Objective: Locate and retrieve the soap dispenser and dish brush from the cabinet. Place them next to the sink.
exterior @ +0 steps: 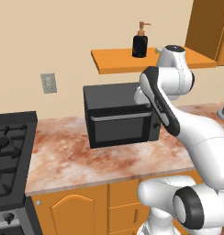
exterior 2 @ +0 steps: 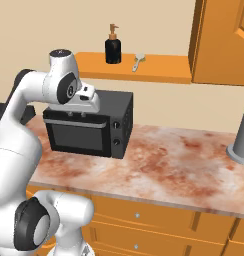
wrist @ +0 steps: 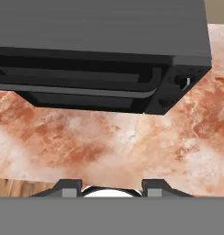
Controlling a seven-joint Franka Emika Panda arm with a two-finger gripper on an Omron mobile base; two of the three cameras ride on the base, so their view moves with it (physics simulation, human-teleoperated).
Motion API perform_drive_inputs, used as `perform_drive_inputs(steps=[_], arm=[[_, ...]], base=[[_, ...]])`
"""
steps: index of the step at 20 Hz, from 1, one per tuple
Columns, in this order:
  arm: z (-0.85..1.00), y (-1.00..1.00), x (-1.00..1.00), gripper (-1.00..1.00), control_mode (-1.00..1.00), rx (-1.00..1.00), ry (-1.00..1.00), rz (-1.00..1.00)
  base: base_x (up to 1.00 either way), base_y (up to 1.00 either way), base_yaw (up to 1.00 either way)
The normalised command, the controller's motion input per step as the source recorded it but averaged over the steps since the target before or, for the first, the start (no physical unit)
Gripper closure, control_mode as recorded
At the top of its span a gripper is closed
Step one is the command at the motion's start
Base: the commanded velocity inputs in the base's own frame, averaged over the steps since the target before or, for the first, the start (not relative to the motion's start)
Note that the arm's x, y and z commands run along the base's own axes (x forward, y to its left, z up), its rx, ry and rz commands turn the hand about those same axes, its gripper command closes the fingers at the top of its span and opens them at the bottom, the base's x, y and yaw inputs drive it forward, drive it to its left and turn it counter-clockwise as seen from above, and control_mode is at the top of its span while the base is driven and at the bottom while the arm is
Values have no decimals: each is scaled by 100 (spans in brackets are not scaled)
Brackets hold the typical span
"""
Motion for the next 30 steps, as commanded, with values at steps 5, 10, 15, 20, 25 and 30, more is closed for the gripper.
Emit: perform_drive_inputs(steps=[5, 10, 15, 20, 25, 30], arm=[[8, 0, -7, -100, -100, 0, -13, -3], [32, 0, -17, -100, -100, 0, -23, -16], [43, 0, -20, -100, -100, 0, -26, -17], [62, 0, -3, -100, -100, -2, -11, -7], [55, -2, 0, -100, -100, -9, -7, 0], [48, -5, 6, -100, -100, -10, -11, 0]], base=[[0, 0, 0], [0, 0, 0], [0, 0, 0], [0, 0, 0], [0, 0, 0], [0, 0, 0]])
